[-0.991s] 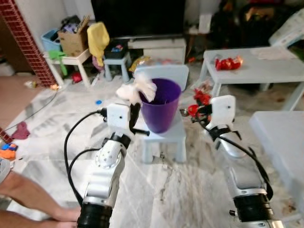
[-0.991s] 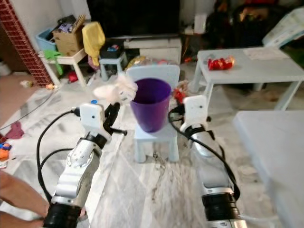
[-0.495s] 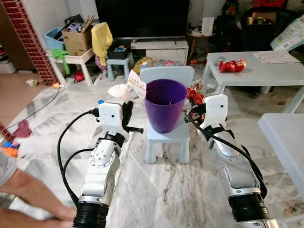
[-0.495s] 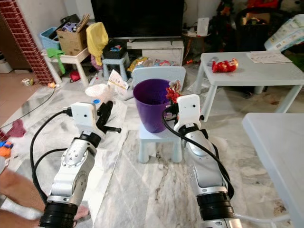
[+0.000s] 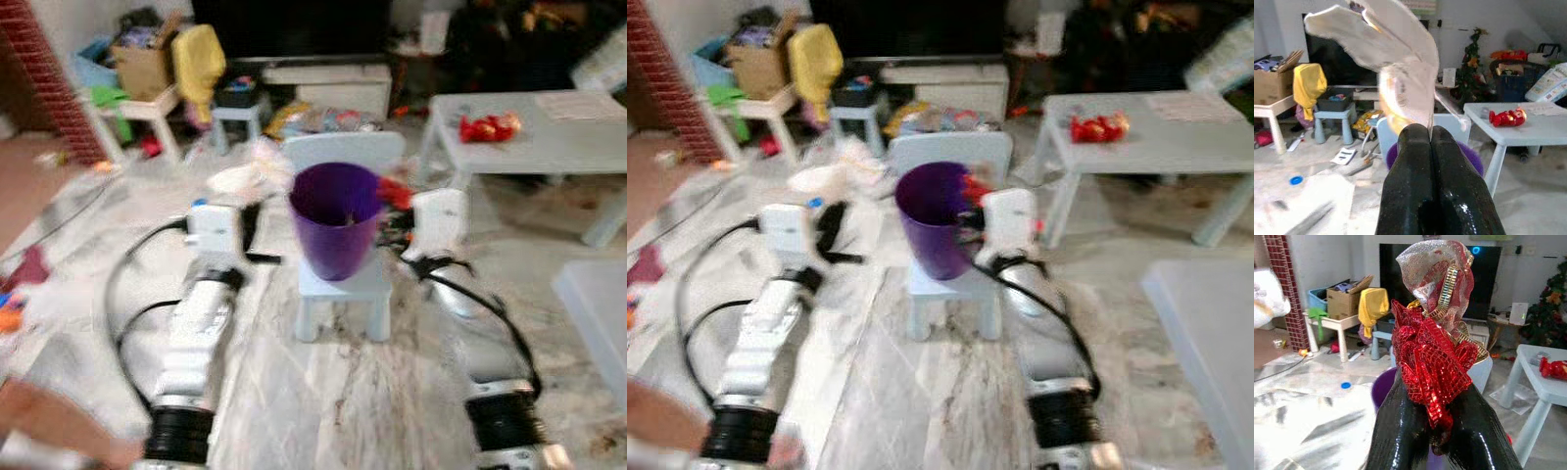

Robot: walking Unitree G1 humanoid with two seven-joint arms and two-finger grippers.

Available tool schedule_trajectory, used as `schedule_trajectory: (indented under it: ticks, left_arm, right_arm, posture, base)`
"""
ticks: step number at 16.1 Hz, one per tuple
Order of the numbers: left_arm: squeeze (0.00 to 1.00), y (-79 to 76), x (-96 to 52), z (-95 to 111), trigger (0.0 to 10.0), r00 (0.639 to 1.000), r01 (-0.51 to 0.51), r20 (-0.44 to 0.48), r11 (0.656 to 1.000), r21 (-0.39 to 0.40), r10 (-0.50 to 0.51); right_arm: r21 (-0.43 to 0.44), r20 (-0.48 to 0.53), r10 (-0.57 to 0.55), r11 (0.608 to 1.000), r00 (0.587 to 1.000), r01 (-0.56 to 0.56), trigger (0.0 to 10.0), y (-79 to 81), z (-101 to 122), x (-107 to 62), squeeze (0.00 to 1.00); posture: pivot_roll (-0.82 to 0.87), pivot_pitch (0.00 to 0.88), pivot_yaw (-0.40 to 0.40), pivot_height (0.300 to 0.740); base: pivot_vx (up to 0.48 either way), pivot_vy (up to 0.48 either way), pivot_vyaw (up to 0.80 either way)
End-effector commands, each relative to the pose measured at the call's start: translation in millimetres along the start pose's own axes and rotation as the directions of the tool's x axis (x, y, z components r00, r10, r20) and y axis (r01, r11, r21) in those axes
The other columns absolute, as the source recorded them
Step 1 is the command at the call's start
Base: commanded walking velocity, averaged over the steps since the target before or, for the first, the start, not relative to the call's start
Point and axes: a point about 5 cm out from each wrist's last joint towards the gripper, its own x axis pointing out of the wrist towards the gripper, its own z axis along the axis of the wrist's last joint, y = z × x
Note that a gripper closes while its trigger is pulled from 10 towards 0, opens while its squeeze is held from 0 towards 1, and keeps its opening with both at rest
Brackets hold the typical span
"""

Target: Picking trash to rubbish bin

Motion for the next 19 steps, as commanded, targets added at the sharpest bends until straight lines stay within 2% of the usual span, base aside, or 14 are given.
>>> schedule_trajectory:
  ticks: [1,7,19]
  left_arm:
    - [0.00,-10.3,4.9,5.2,0.0,0.999,0.031,0.025,0.999,-0.011,-0.031]
    - [0.00,-15.9,5.6,1.8,0.0,0.999,0.038,0.017,0.999,-0.024,-0.037]
    - [0.00,-14.1,3.1,-2.6,0.0,1.000,0.031,0.000,0.999,-0.014,-0.031]
  right_arm:
    - [-0.019,0.023,-0.030,0.999,0.999,0.030,0.0,-10.8,4.8,-0.5,0.00]
    - [-0.038,0.034,-0.026,0.999,0.999,0.027,0.0,-10.6,6.2,-2.8,0.00]
    - [-0.035,0.025,-0.019,0.999,0.999,0.020,0.0,-7.2,4.1,-3.3,0.00]
  posture:
    - [-0.05,0.000,0.021,0.740]
    - [-0.06,0.000,0.021,0.740]
    - [-0.05,0.011,0.020,0.740]
  base:
    - [0.480,0.000,0.00]
    - [0.480,0.000,0.00]
    - [0.480,0.000,0.00]
